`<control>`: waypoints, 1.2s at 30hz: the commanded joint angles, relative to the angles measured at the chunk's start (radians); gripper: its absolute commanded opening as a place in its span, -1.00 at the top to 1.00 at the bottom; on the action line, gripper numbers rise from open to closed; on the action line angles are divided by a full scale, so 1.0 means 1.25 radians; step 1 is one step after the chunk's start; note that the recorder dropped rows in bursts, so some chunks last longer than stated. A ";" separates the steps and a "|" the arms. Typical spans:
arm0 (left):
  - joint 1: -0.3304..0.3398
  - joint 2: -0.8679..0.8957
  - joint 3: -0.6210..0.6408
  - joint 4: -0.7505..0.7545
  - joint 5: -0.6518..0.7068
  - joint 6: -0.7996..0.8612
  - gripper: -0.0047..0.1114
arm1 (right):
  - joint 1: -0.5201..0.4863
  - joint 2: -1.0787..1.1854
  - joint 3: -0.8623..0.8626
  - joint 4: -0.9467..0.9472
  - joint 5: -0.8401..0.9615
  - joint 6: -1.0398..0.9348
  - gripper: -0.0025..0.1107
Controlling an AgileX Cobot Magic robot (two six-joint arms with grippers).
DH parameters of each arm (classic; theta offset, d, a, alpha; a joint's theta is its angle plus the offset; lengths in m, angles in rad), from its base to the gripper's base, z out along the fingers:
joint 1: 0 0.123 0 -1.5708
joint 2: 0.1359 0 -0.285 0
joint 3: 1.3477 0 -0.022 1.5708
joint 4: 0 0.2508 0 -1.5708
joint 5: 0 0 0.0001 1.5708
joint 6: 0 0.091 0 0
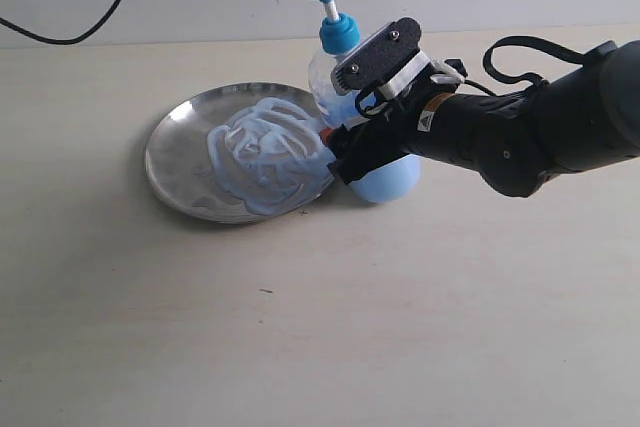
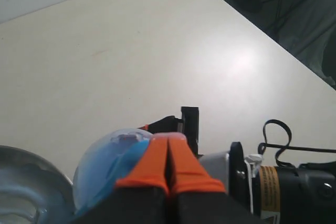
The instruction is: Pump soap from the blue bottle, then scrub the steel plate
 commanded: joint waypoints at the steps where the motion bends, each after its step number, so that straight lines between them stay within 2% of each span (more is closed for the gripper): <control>1: -0.007 -0.009 0.006 0.009 0.020 0.001 0.92 | -0.004 -0.015 -0.014 -0.008 -0.076 -0.007 0.96; 12: -0.007 -0.009 0.006 0.048 -0.048 -0.005 0.92 | -0.004 -0.015 -0.014 -0.008 -0.075 -0.006 0.96; 20: -0.007 0.014 0.006 0.050 0.006 -0.005 0.92 | -0.004 -0.015 -0.014 -0.008 -0.075 -0.006 0.96; 36: -0.010 0.052 0.006 0.071 0.030 -0.032 0.92 | -0.004 -0.015 -0.014 -0.008 -0.076 -0.006 0.96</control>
